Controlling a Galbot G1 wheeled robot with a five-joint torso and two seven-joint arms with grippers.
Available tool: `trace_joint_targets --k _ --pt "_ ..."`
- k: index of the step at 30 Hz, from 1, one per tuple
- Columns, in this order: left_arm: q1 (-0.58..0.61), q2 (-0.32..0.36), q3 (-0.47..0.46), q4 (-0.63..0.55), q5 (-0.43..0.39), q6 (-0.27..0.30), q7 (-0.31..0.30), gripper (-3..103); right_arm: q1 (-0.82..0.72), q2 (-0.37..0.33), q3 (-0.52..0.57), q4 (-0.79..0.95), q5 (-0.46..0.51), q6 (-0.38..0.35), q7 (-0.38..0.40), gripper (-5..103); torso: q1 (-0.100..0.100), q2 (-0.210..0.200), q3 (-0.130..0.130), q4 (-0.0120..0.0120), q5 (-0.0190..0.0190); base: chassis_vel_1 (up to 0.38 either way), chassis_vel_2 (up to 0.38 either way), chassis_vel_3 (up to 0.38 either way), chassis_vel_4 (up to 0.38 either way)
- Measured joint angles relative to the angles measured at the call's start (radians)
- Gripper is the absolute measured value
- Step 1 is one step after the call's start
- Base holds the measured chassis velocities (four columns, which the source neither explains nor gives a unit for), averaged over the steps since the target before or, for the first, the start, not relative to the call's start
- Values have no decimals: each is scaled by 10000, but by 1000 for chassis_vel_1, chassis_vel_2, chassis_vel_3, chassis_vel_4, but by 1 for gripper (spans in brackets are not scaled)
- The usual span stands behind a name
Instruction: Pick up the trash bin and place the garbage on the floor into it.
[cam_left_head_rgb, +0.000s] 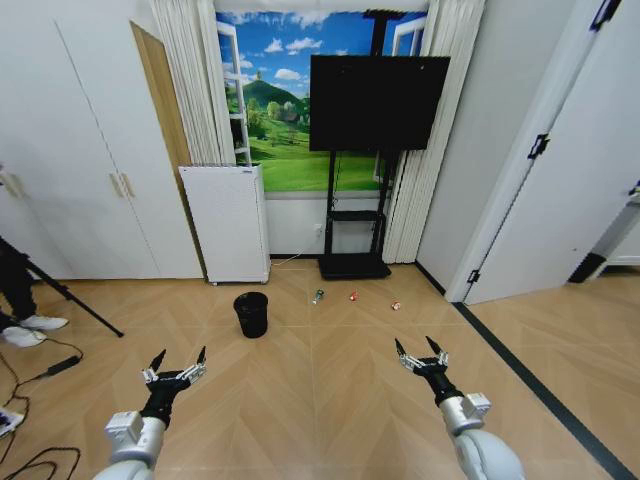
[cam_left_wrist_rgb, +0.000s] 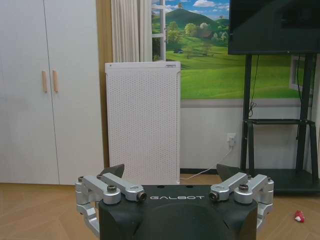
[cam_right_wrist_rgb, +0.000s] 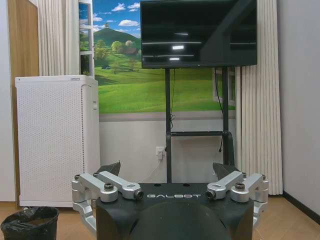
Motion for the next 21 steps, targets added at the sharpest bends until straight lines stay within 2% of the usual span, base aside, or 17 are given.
trace_joint_targets --k 10,21 --pt "-75 54 -6 66 -21 -4 9 100 -12 58 -16 -69 -49 91 1 100 0 0 0 3 0 -152 146 151 -156" --pt "-119 57 26 157 -13 -11 37 100 -37 85 -49 -141 -39 166 5 100 2 0 0 1 3 -268 279 273 -276"
